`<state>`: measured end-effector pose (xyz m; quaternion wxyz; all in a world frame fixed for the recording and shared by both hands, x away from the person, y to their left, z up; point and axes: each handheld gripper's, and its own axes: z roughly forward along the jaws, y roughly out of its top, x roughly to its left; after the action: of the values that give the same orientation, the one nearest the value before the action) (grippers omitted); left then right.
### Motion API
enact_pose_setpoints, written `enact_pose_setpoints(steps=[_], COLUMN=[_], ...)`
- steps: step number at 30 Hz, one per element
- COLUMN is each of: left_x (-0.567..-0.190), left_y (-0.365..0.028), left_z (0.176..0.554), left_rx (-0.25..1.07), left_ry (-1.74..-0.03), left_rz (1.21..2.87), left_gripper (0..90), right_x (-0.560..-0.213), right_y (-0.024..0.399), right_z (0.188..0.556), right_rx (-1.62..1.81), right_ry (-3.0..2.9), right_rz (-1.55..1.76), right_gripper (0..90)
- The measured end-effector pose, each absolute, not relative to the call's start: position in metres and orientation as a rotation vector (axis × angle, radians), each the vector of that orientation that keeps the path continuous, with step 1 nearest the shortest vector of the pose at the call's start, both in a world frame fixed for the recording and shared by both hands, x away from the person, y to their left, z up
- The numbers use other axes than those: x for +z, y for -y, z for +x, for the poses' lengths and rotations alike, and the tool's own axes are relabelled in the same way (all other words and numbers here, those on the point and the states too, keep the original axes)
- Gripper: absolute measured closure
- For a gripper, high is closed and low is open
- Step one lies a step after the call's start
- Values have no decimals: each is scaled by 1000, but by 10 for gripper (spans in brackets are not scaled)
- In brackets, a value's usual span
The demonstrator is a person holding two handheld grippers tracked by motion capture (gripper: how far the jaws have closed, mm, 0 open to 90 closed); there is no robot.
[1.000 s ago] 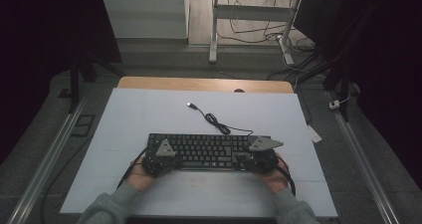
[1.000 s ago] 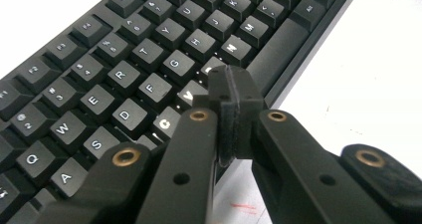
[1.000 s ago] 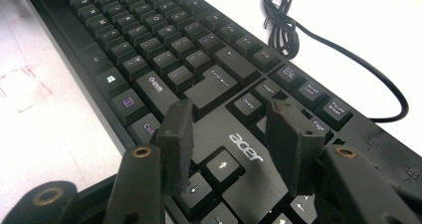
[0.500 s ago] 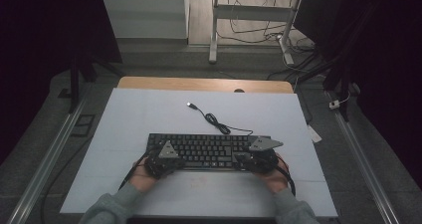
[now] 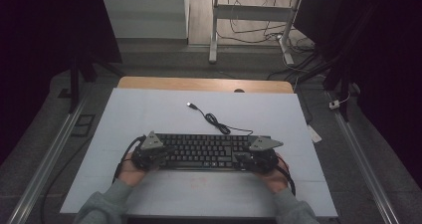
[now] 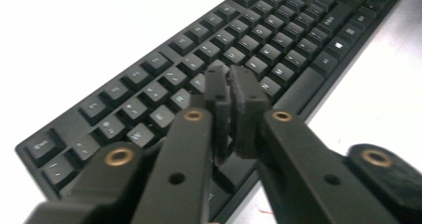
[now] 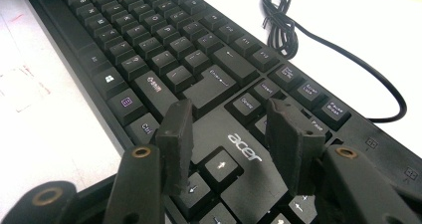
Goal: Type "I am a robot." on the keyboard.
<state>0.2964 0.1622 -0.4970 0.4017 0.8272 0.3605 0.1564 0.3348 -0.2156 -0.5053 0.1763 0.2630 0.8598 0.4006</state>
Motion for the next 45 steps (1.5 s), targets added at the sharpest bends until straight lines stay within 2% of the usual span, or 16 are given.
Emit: enact_pose_setpoints(steps=[4,9,21,38,42,45], left_x=[-497,-497,-500,-502,-502,-502], left_y=[-167,-172,-181,-183,-182,-182], left_z=[298,300,305,306,306,305], left_rx=[399,401,412,421,418,419], left_ry=[-938,-963,-1022,-1044,-1040,-1029], left_rz=[2064,2053,2054,2069,2073,2078], left_gripper=[701,600,493,494,518,578], right_x=[-505,-505,-506,-506,-506,-506], right_y=[216,215,215,215,215,215], right_z=[335,335,335,335,335,335], right_rx=[1133,1116,1113,1105,1107,1107], right_ry=[-2435,-2435,-2435,-2434,-2433,-2434], right_rz=[744,736,736,733,732,733], right_gripper=[536,535,532,529,529,529])
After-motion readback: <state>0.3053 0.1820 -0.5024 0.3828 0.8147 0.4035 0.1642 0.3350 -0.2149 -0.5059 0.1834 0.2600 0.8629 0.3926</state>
